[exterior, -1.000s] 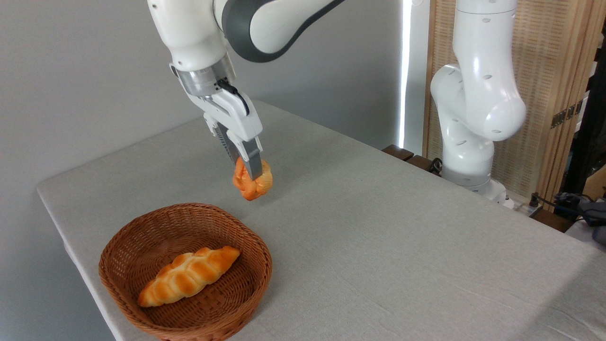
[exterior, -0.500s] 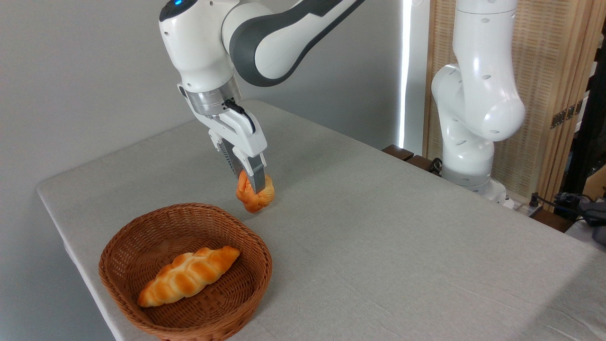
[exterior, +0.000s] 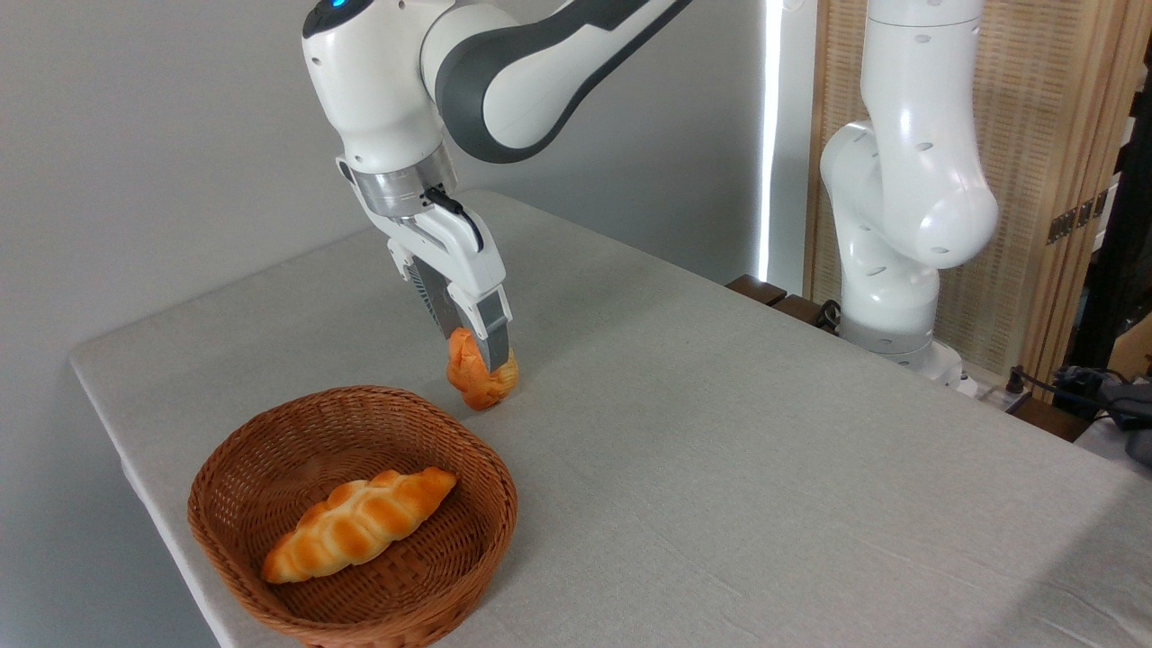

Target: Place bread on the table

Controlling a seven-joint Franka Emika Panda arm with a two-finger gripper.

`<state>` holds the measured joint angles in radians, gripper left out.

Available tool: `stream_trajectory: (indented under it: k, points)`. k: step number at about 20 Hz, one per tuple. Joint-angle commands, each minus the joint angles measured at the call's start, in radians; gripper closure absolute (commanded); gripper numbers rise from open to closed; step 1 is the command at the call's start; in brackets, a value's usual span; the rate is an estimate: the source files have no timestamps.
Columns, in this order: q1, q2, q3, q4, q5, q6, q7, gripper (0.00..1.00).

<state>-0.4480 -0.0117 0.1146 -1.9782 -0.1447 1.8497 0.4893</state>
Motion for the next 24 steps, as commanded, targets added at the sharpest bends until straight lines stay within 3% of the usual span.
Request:
stream_trajectory:
  k: [1, 7, 10, 18, 24]
  points:
    - [-0.003, -0.014, 0.004, 0.033, 0.017, 0.011, -0.015, 0.00]
    - [0.005, -0.014, 0.011, 0.122, 0.030, 0.011, -0.014, 0.00]
    - [0.011, -0.014, 0.023, 0.169, 0.068, 0.025, -0.012, 0.00]
    - [0.014, -0.013, 0.073, 0.177, 0.083, 0.079, -0.012, 0.00]
    - [0.043, -0.007, 0.073, 0.177, 0.085, 0.117, -0.011, 0.00]
